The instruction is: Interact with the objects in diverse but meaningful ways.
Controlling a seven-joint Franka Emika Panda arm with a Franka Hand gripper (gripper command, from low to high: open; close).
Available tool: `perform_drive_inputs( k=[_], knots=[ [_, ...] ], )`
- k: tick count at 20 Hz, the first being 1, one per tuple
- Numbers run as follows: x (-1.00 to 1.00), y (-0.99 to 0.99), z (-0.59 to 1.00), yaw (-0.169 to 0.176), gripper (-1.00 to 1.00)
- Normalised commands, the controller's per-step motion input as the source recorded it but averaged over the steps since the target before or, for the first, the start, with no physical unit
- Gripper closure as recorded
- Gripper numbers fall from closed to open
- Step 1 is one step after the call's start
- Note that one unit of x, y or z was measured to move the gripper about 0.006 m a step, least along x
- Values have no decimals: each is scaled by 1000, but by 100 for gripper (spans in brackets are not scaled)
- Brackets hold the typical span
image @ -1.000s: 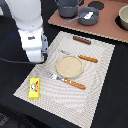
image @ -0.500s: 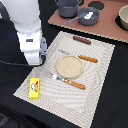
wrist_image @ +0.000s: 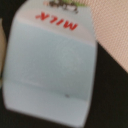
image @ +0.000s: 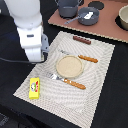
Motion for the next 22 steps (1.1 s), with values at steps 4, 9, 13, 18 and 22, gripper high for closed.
perform_drive_inputs(
  k=[4, 9, 13, 18, 22],
  knots=[
    [724, 39, 354, -160, -100],
    [691, 36, 54, -169, -100],
    [729, 60, -59, -154, -100],
    [758, 129, -111, -139, -100],
    [826, 531, 73, -55, -100]
  ],
)
